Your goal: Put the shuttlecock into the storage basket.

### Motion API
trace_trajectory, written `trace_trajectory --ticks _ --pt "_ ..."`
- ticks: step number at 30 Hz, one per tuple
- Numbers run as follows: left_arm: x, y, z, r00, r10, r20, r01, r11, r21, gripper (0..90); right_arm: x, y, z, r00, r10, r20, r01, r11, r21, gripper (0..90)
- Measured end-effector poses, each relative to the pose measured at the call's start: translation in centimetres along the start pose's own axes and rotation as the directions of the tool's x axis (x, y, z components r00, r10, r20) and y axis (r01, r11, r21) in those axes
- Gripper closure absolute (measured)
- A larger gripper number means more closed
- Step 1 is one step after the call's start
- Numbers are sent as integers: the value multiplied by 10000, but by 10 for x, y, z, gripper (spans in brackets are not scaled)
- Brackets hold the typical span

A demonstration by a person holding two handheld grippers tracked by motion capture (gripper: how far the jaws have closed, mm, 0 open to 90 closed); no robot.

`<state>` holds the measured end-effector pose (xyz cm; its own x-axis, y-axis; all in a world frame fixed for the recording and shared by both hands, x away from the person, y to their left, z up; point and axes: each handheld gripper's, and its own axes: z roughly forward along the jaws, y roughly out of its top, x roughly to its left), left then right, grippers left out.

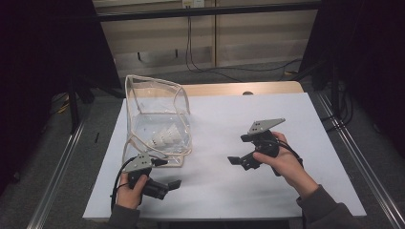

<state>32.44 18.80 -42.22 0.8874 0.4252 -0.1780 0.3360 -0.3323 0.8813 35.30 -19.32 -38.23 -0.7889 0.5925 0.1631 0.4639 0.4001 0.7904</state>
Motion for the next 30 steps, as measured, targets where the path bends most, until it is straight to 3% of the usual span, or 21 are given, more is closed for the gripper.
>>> trace_trajectory --ticks 30 --pt "0 0 0 10000 11 0 -11 10000 10 32 -11 -47 -13 9981 380 475 -375 9992 -129 37"
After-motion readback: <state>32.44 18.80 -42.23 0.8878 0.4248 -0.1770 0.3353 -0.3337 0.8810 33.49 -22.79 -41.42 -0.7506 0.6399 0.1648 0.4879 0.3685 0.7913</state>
